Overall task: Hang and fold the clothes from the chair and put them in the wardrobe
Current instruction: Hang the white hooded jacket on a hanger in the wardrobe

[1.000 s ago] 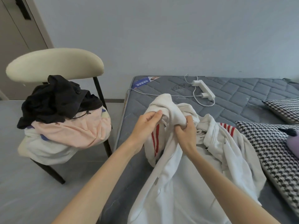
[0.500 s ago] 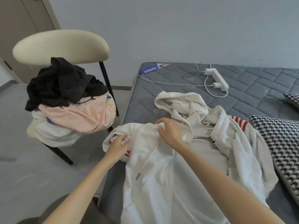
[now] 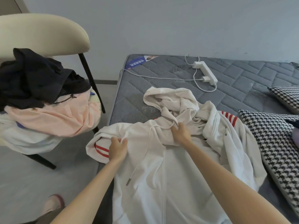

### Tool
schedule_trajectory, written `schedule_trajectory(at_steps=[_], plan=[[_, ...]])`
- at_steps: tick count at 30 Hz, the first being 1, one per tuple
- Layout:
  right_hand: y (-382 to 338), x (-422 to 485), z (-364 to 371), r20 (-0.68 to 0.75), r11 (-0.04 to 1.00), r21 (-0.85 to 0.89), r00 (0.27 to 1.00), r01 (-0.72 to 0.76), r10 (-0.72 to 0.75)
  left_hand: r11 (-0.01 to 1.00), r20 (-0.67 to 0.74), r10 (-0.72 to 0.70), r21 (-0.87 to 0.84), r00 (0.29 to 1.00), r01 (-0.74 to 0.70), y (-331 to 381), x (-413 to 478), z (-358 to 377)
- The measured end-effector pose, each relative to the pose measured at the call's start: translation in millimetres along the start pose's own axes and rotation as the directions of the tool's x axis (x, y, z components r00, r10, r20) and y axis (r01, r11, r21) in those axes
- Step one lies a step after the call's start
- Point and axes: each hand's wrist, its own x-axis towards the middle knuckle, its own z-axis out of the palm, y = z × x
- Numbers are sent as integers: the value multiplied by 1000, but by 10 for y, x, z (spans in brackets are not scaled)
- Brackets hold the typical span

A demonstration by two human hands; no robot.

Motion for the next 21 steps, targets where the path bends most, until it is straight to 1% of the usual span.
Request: schedule_trajectory(at_steps=[2, 3, 5, 8, 11, 13, 15, 17, 19, 21], plan=[[-168, 84, 8, 9, 979, 199, 999, 34, -37, 998, -45, 49, -23, 998, -50, 18, 77, -56], [-266, 135, 14, 7, 962, 271, 999, 44, -48, 996, -69, 78, -28, 995, -80, 35, 109, -83], [-527, 236, 9, 3, 939, 339, 998, 56, -60, 990, -108, 131, -45, 985, -137, 75, 161, -142], [-967, 454, 38, -10, 908, 413, 997, 71, -74, 980, -147, 163, -86, 976, -177, 88, 276, -242], [-1324, 661, 86, 89, 796, 605, 994, -9, -57, 975, -172, 175, -105, 969, -194, 47, 476, -358], [-1467, 714, 97, 178, 737, 673, 981, -64, -78, 975, -194, 155, -129, 969, -182, 13, 626, -434], [-1498, 723, 123, 275, 747, 654, 957, -118, -90, 976, -206, 130, -144, 970, -162, -12, 744, -493], [-1426, 697, 164, 331, 796, 588, 941, -144, -74, 982, -165, 90, -147, 982, -115, -62, 828, -517], [-1293, 635, 192, 349, 877, 466, 935, -118, -60, 993, -50, 27, -113, 998, -33, -117, 868, -510], [-1144, 573, 211, 297, 924, 371, 955, -92, -24, 998, 35, -29, -61, 999, 31, -128, 857, -485]])
